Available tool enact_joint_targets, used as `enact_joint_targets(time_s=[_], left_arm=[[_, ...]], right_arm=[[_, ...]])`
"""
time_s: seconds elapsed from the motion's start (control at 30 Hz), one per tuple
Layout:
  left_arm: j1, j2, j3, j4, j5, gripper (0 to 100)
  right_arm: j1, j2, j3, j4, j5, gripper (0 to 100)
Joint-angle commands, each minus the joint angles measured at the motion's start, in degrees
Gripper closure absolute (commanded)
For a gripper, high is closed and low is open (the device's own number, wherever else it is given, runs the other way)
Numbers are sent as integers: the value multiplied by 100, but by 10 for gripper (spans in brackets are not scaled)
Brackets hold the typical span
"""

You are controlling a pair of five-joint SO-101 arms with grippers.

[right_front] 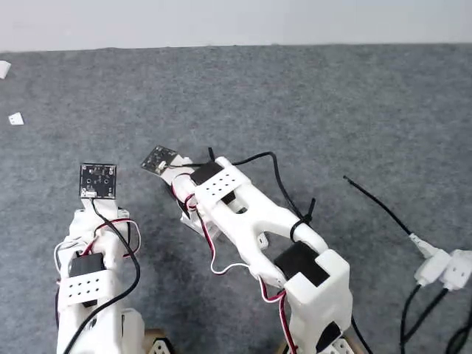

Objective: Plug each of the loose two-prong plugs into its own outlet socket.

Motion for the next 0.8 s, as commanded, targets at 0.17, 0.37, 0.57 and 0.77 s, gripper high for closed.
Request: enact_joint_targets(time_s=[0.17,0.37,0.57,0.77], left_arm=[[-9,-70,-303,-149,35,987],[-9,-70,-303,-149,35,987],[-9,-70,-303,-149,35,987],[-18,-70,-303,-149,35,987]], right_arm=[[-57,-127,-246,-75,35,989],[84,-119,-18,-75,62,988],[136,-136,0,-22,70,988],[198,-75,35,321,237,988]])
